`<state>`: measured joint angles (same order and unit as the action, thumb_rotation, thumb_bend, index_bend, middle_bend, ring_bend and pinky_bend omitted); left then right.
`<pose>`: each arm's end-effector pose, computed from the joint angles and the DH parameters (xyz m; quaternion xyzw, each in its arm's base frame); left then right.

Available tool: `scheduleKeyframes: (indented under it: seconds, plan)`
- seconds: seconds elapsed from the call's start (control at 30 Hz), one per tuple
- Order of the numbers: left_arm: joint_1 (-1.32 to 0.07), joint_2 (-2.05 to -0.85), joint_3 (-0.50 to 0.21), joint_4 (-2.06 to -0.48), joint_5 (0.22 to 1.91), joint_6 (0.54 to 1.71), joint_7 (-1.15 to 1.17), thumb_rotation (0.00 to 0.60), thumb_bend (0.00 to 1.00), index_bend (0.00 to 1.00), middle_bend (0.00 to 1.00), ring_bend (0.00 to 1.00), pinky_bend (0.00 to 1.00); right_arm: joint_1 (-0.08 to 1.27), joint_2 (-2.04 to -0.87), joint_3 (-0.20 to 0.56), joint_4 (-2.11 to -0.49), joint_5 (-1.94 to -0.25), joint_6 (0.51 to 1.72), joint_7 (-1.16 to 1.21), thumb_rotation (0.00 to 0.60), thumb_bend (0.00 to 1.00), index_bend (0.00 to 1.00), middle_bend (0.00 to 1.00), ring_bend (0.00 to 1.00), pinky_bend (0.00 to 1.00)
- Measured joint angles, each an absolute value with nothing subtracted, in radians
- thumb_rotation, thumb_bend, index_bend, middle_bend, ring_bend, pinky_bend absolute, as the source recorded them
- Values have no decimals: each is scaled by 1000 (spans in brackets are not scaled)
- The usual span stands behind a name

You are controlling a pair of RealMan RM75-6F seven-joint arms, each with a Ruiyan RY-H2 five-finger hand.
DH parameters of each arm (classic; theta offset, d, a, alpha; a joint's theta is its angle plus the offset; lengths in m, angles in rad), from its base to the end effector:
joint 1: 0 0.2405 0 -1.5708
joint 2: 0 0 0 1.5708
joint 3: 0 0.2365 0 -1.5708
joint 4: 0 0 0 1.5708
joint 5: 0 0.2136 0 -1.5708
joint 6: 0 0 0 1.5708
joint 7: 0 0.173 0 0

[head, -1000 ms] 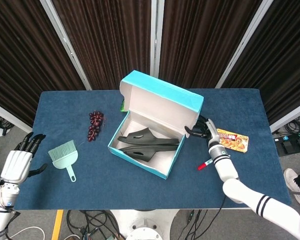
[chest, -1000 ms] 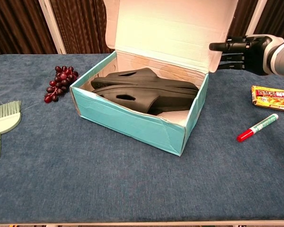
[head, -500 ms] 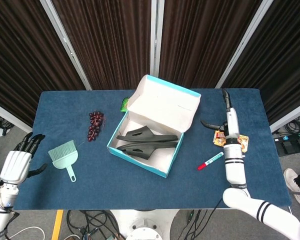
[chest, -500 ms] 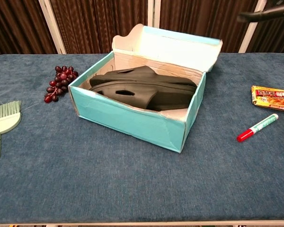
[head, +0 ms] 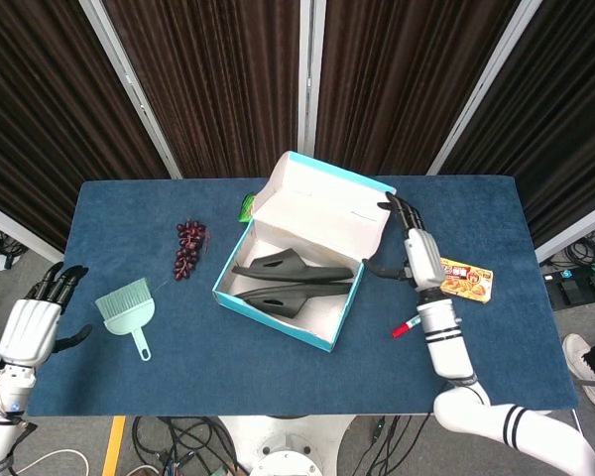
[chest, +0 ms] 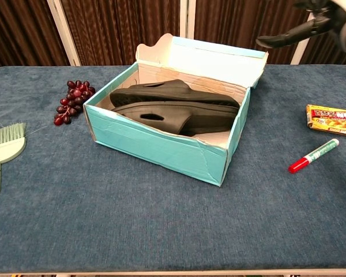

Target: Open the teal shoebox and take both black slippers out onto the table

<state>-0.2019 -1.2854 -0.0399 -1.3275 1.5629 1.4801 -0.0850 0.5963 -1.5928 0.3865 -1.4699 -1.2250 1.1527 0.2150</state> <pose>-0.2985 0.2459 0.1166 -0.6373 -0.3345 -0.4168 0.5552 -0.1237 -0.3767 0.0330 0.4981 -0.5161 0.6021 0.3508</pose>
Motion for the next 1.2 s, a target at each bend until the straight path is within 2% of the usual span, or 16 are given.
scheduleKeyframes:
  seconds: [0.27,0.47,0.8,1.2]
  plan:
    - [-201,-1287,-42,-1317,1560,1480,-101,600,189,92,120,32,282,712,-1622,385,-1462,-1142,990,73,600,114,75,192,35,124]
    - [-198,-1284,-44,-1308,1557,1485,-112,600,188,93,120,31,282,808,-1675,402,-1441,-1040,917,-23,600,117,76,193,35,123]
    - [-196,-1283,-49,-1288,1548,1484,-143,600,188,92,120,31,282,927,-1791,426,-1337,-927,873,-113,600,117,76,192,35,121]
    - [-186,-1278,-54,-1259,1540,1497,-185,600,189,92,120,31,282,1017,-1919,435,-1209,-871,853,-157,600,123,77,190,34,105]
